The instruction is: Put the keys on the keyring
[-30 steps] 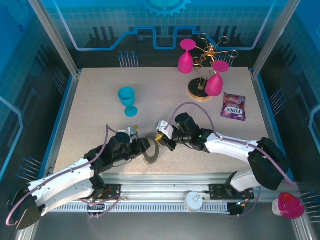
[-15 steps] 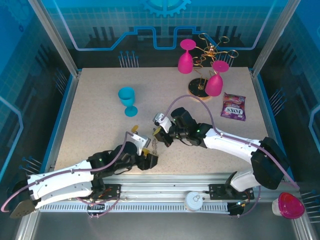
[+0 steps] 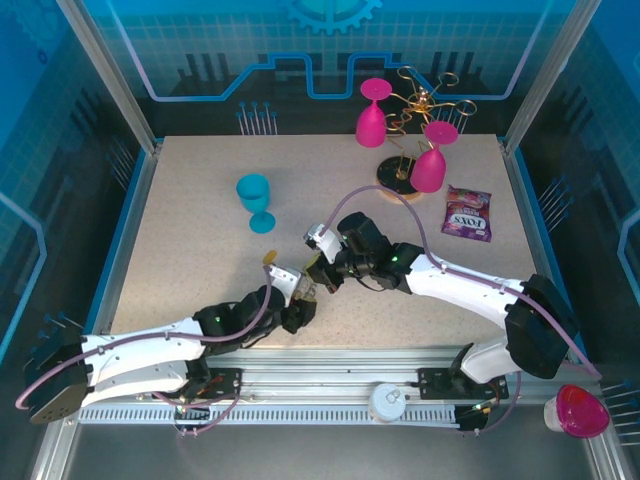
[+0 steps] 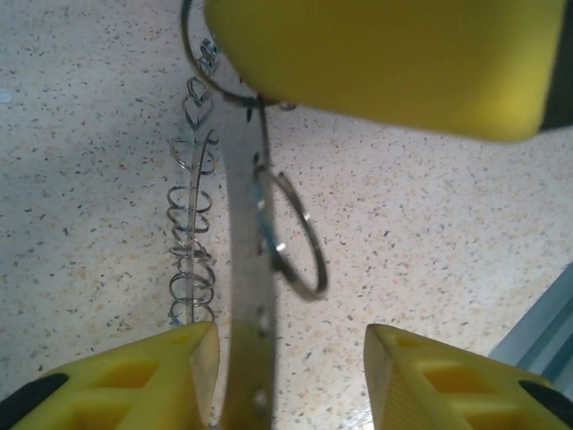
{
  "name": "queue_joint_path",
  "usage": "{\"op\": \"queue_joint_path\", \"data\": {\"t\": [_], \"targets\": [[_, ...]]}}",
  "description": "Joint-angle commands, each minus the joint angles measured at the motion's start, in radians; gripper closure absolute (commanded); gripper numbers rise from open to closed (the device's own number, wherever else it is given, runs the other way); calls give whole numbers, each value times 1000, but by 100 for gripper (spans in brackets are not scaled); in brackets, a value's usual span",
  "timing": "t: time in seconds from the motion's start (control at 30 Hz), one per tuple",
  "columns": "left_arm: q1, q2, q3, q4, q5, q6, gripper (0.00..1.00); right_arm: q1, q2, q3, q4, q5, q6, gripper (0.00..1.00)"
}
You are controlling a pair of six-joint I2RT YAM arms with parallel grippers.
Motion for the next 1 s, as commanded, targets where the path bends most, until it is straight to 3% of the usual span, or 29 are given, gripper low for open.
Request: {"op": "queue_joint_path", "data": {"t": [0.0, 0.17, 0.33, 0.43, 0.53, 0.63, 0.77, 0.87, 0.97], "targets": [[-7, -48, -60, 73, -14, 84, 56, 12, -11, 29, -24, -3, 2, 100], [-7, -145, -125, 91, -5, 173, 58, 7, -17, 25, -29, -31, -13, 100], [-7, -264, -124, 47, 128, 284, 43, -35, -30, 8, -24, -85, -58, 100], [0, -362, -115, -4, 95, 344, 43, -78, -34, 1, -27, -165, -139, 100], [66, -448, -119, -8, 92, 389, 47, -126, -32, 8, -42, -266, -207, 100], [201, -479, -114, 31, 208, 403, 49, -166, -46, 16, -65, -355, -266, 100], [361, -412, -100, 164, 388, 394, 52, -181, -81, 9, -100, -424, -364, 100], [425, -310, -77, 274, 534, 395, 56, -187, -107, -6, -95, -463, -413, 100], [434, -224, -59, 364, 627, 429, 60, -192, -123, -19, -77, -481, -438, 100]]}}
